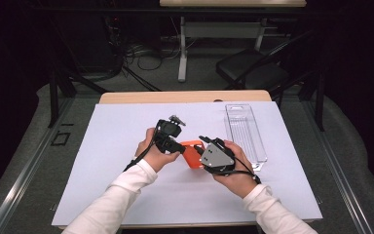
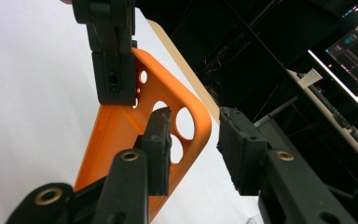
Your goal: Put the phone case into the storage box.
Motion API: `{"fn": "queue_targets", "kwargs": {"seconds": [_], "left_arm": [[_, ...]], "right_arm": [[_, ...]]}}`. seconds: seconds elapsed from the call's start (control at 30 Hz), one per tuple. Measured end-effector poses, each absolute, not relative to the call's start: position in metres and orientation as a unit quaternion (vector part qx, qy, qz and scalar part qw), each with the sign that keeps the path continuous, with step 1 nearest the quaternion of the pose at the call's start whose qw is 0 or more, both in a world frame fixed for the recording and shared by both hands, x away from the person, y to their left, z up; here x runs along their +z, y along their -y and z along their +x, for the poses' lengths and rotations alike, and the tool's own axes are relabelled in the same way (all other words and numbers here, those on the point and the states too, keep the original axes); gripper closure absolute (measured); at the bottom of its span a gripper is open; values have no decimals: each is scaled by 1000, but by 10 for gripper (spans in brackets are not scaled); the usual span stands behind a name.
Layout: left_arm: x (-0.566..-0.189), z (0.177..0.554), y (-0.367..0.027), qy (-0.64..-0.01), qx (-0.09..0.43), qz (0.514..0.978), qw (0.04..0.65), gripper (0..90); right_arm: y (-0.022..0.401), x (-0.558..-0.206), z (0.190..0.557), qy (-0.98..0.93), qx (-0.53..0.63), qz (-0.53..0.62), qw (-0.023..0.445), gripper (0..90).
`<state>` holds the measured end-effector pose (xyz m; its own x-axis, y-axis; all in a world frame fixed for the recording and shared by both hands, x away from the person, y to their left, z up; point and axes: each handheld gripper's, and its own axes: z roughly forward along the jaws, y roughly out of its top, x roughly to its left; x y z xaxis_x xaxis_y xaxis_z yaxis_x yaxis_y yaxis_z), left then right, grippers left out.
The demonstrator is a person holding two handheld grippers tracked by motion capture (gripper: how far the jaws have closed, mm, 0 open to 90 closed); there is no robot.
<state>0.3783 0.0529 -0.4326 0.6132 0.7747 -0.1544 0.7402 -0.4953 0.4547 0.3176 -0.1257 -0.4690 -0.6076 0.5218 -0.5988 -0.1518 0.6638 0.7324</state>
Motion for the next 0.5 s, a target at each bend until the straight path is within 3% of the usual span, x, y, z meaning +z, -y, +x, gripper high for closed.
{"fn": "queue_targets", "kwargs": {"seconds": [0.5], "left_arm": [[-432,376,-49,-435,40,867,241,819]], "right_arm": [[123,-465,313,-811,375,98,439,764]]}}
